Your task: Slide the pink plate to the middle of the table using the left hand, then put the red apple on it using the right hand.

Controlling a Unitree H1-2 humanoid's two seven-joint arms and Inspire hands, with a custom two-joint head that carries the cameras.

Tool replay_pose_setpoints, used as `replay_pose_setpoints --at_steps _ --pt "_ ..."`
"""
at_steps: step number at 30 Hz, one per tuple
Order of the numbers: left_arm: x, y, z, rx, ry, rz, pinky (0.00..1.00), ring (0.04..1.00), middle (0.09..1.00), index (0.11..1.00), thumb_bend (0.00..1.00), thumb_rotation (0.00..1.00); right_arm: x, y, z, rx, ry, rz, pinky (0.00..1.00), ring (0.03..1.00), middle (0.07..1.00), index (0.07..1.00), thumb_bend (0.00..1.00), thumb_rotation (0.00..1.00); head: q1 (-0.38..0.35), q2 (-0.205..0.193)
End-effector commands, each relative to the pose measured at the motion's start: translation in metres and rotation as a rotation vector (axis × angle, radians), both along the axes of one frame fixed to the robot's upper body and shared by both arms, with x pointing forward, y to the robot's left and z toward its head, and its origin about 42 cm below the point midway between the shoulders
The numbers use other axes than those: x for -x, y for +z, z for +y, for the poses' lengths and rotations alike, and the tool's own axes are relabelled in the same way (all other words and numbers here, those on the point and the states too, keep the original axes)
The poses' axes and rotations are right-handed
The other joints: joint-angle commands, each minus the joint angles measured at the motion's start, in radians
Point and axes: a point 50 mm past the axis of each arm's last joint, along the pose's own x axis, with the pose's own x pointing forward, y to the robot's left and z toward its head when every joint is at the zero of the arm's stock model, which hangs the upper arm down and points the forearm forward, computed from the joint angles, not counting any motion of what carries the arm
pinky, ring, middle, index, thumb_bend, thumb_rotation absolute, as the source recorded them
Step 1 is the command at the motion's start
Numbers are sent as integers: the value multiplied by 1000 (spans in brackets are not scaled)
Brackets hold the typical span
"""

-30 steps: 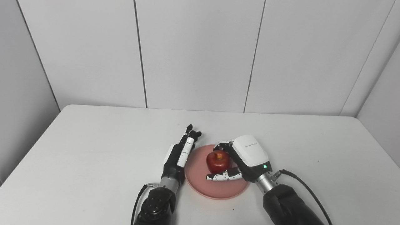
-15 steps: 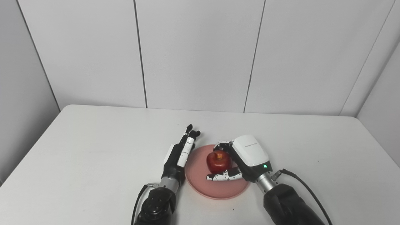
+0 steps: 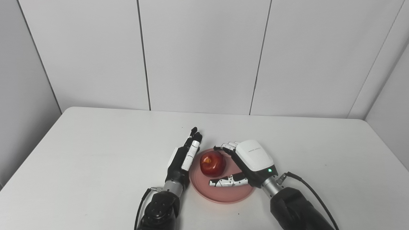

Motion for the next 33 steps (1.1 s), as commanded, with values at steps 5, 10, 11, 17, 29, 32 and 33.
replay_pose_setpoints --at_steps 5,10,11,17,29,32,33 --pt "19 -36 -6 11 -29 185 998 1000 1000 981 853 871 -10 23 -3 -11 1 -61 661 700 751 745 1000 910 4 0" --pt "19 -37 -6 4 -31 177 1000 1000 1000 992 835 890 -11 25 -4 -14 4 -75 650 698 749 740 1000 927 4 0" --pt "19 -37 -6 5 -32 179 999 1000 1000 992 835 892 -11 25 -4 -16 4 -77 648 697 748 740 999 928 4 0" --pt "18 -37 -5 1 -31 183 1000 1000 1000 989 845 890 -11 27 -4 -24 0 -73 651 700 753 745 997 935 2 -2" --pt "17 -39 -5 -7 -32 187 1000 999 977 1000 845 905 -8 50 -3 -111 -2 -113 645 721 774 770 987 994 -1 -2" --pt "16 -39 -4 -12 -29 185 1000 1000 989 1000 849 902 -8 58 -3 -166 -2 -121 642 729 780 778 996 1000 -5 -3" --pt "16 -39 -4 -13 -28 185 1000 1000 985 994 846 903 -8 60 -3 -183 -4 -120 669 743 793 790 1000 1000 -5 -3"
